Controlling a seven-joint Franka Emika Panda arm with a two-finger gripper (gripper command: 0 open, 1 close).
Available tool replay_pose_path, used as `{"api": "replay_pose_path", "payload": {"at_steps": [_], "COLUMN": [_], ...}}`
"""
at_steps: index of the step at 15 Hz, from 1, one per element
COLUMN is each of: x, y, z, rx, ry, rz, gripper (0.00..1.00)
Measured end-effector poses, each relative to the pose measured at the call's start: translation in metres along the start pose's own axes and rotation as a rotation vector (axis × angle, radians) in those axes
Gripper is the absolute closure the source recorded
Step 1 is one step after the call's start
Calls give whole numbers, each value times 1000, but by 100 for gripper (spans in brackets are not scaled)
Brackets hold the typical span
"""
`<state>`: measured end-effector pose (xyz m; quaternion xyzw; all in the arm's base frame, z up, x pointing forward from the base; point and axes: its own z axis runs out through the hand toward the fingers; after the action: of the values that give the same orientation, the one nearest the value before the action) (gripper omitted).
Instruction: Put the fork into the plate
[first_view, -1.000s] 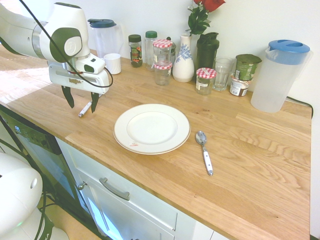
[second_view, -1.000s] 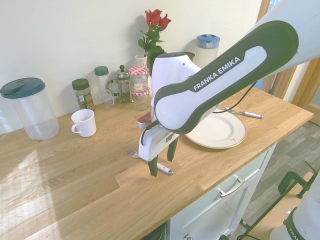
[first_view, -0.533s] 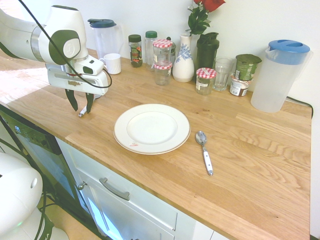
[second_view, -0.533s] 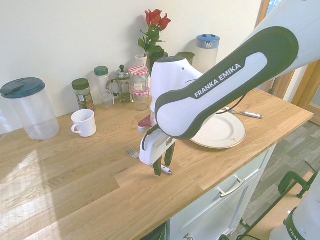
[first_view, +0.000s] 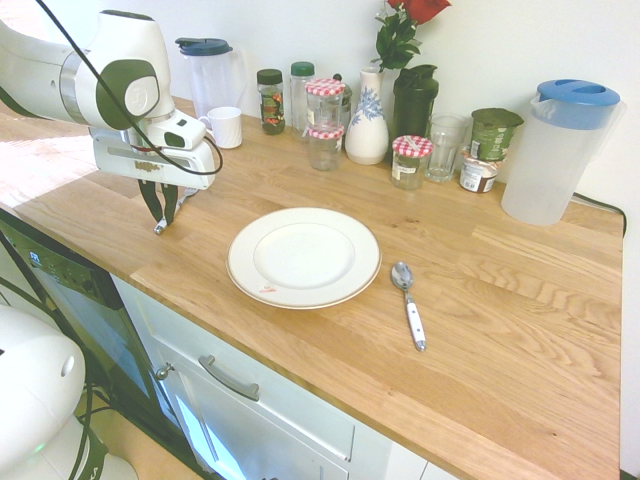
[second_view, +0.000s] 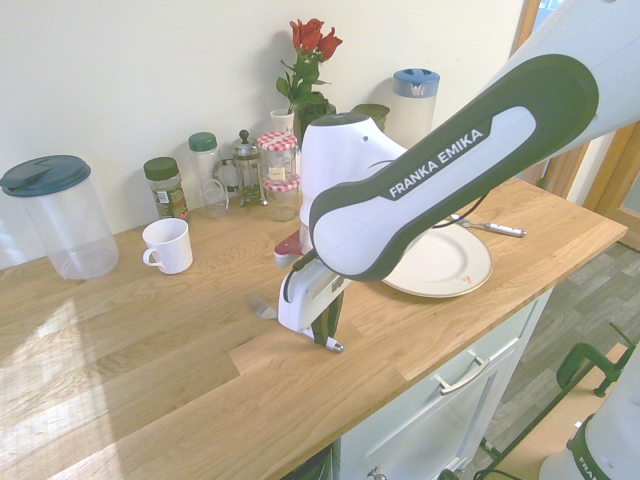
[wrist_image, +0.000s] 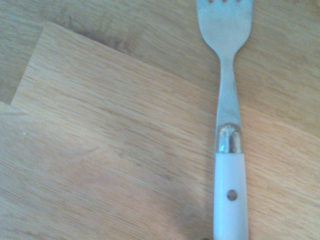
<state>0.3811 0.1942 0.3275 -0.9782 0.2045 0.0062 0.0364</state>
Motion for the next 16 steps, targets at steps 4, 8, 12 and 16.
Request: {"api": "replay_pose_path", "payload": {"at_steps": [4,8,12,16], "x": [-1,21,66,108], "y": [-2,-6,12,74], "z": [0,-22,-54,-79], "rx": [-9,15,48,32], "ry": [13,65,103,116], "rz": [-19,2,85,180], "gripper": [100,100,100,100]}}
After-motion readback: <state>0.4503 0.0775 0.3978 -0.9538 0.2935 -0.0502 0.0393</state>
